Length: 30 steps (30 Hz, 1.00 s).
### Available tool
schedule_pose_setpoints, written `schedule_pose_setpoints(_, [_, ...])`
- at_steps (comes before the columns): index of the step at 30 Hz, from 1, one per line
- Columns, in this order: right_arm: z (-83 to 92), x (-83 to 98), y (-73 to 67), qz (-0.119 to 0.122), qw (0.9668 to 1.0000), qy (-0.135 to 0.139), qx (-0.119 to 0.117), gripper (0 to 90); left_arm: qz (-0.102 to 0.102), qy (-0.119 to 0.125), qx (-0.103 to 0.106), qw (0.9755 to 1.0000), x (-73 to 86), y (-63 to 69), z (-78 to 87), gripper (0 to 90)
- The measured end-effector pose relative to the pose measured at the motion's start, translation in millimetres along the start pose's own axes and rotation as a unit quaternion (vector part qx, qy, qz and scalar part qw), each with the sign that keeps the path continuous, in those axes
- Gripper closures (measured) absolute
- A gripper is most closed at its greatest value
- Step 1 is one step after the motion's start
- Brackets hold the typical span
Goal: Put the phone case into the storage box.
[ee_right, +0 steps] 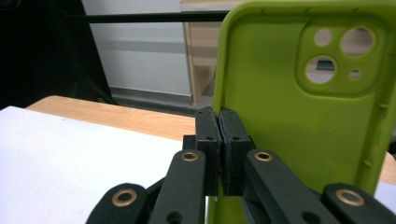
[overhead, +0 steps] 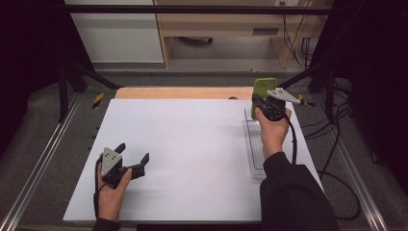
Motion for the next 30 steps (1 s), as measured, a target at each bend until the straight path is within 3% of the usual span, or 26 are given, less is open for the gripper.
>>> schedule_pose_setpoints(10, [-17.1, 14.6, 4.0, -0.022, 0.9997, -0.01, 0.006, 88.4, 0.001, 0.003, 0.0, 1.0, -1.1, -0.7, 0.6, 4.6])
schedule_pose_setpoints(30, [-21.9, 19.6, 5.5, -0.016, 0.9996, -0.014, 0.017, 88.4, 0.002, 0.014, 0.002, 0.9999, -4.5, 0.6, 1.9, 3.3])
Point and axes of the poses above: each handheld gripper's, and its own axes: z roughly backward along the jaws, x roughly out of its underside, y roughly to its right, the point moved 10 cm from there along -z, roughly forward along the jaws, and after that the axes turned 12 degrees about z, right-handed, at the moved point
